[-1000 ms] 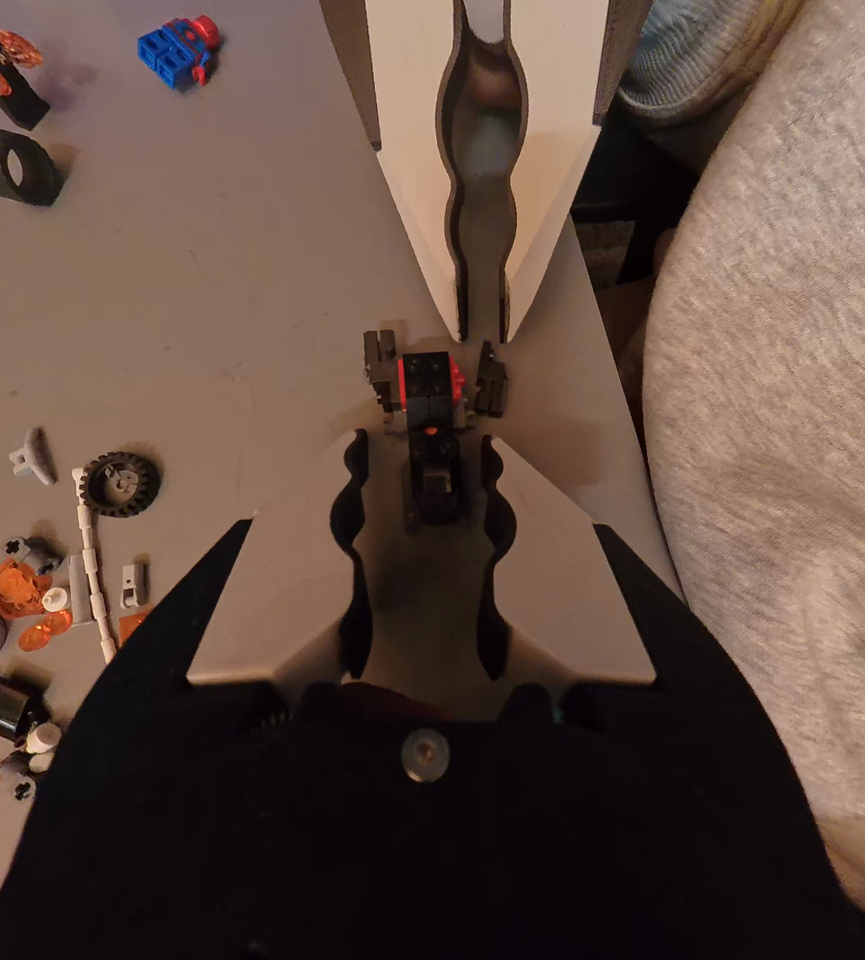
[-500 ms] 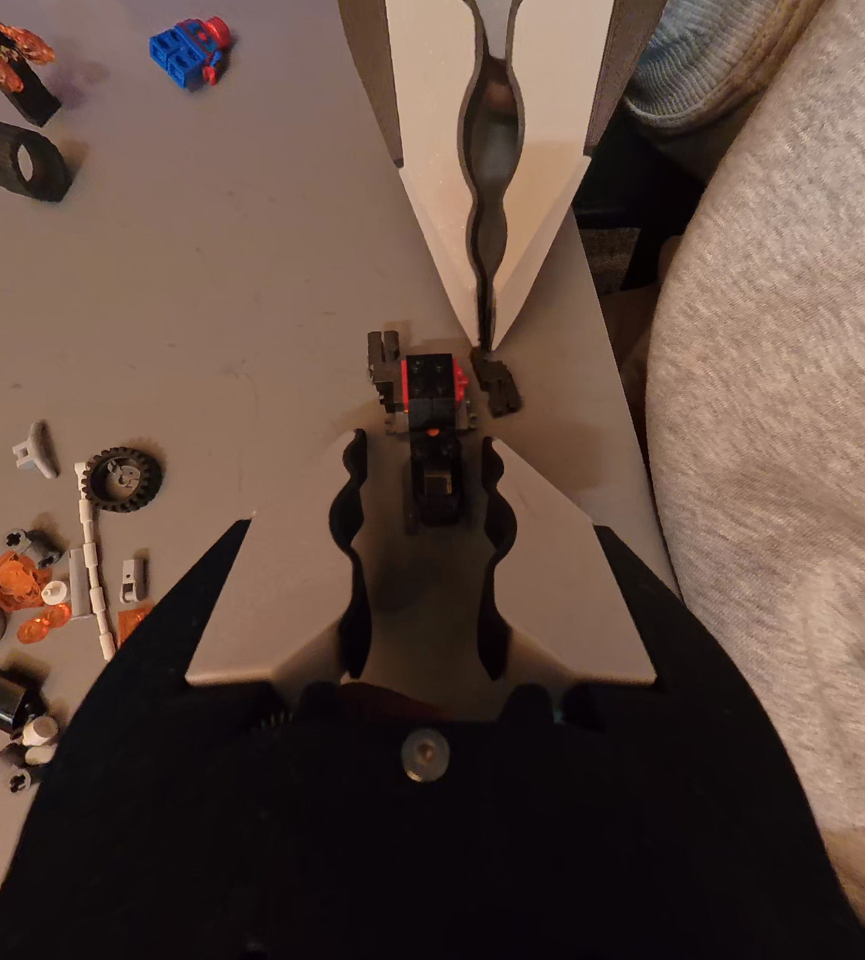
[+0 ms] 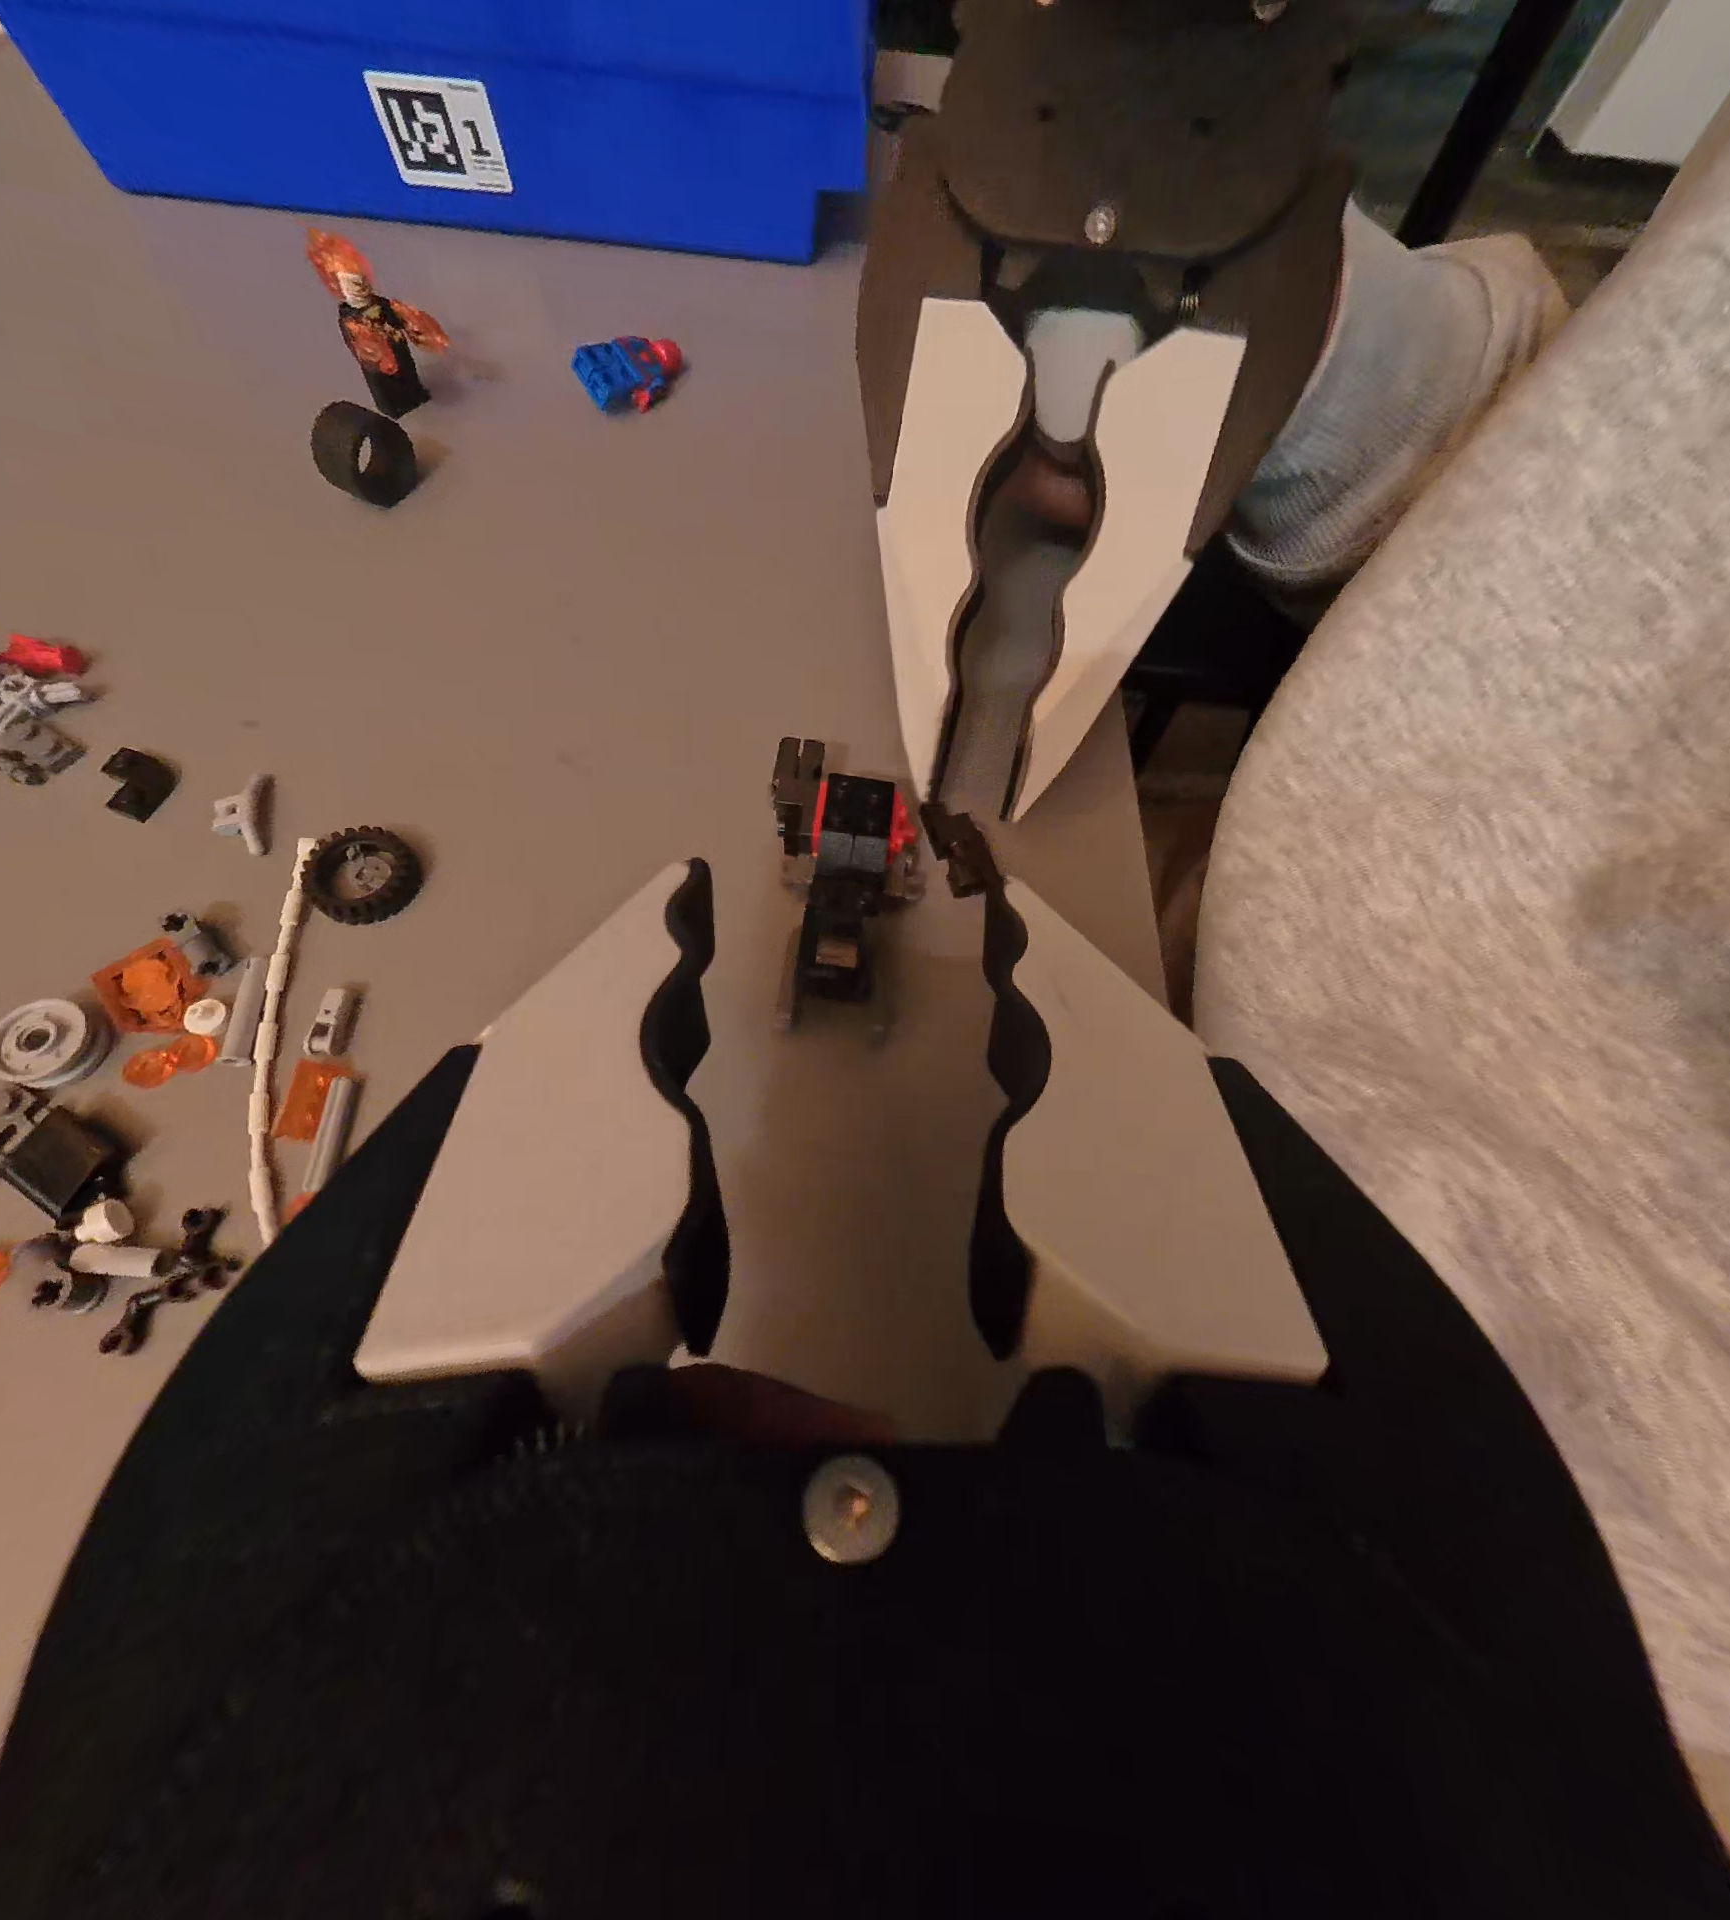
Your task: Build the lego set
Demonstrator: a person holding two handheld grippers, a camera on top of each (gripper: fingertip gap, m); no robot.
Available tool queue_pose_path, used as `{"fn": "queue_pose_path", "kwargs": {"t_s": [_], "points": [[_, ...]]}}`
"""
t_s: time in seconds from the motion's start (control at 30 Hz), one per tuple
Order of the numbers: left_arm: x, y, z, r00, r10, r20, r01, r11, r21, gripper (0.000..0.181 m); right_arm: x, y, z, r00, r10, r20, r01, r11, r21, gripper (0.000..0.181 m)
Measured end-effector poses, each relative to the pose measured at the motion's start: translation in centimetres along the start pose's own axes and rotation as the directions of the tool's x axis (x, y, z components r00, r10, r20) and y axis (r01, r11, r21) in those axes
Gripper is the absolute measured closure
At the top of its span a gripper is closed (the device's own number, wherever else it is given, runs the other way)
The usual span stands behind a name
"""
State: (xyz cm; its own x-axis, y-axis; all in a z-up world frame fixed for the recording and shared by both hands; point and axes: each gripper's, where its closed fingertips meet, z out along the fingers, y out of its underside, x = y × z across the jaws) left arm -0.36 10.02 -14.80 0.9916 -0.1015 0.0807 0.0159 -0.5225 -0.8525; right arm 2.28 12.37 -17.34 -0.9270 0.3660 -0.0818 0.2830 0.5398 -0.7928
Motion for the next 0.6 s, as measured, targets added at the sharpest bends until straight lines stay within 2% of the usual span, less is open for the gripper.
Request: {"fn": "queue_pose_path", "kwargs": {"t_s": [0.03, 0.17, 0.3, 0.43, 0.5, 0.6], "points": [[0.1, 0.0, 0.0, 1.000, -0.005, 0.000, 0.005, 1.000, 0.005, 0.130, 0.1, 0.2, 0.3, 1.000, -0.021, -0.023, 0.021, 1.000, -0.019, 0.166], [0.5, -0.1, 0.1, 1.000, -0.015, -0.002, 0.015, 1.000, 0.019, 0.130, 0.1, 0.9, 1.1, 0.999, -0.035, -0.030, 0.033, 0.997, -0.068, 0.171], [0.7, -0.4, 0.0, 1.000, -0.014, 0.005, 0.014, 1.000, 0.025, 0.130, 0.0, 0.2, 0.7, 0.999, -0.029, -0.025, 0.028, 0.999, -0.032, 0.172], [0.6, -1.4, -0.3, 0.998, -0.061, 0.027, 0.058, 0.994, 0.097, 0.131, -0.3, -3.3, -1.6, 1.000, -0.008, -0.006, 0.009, 0.983, 0.184, 0.172], [0.2, -2.9, -0.5, 0.990, -0.128, 0.050, 0.114, 0.969, 0.220, 0.137, 0.1, -5.0, -2.9, 0.999, -0.006, -0.038, 0.017, 0.955, 0.297, 0.172], [0.6, -5.0, -0.8, 0.970, -0.240, -0.037, 0.236, 0.893, 0.383, 0.138, 0.6, -6.8, -4.2, 0.993, -0.019, -0.119, 0.067, 0.909, 0.412, 0.172]]}}
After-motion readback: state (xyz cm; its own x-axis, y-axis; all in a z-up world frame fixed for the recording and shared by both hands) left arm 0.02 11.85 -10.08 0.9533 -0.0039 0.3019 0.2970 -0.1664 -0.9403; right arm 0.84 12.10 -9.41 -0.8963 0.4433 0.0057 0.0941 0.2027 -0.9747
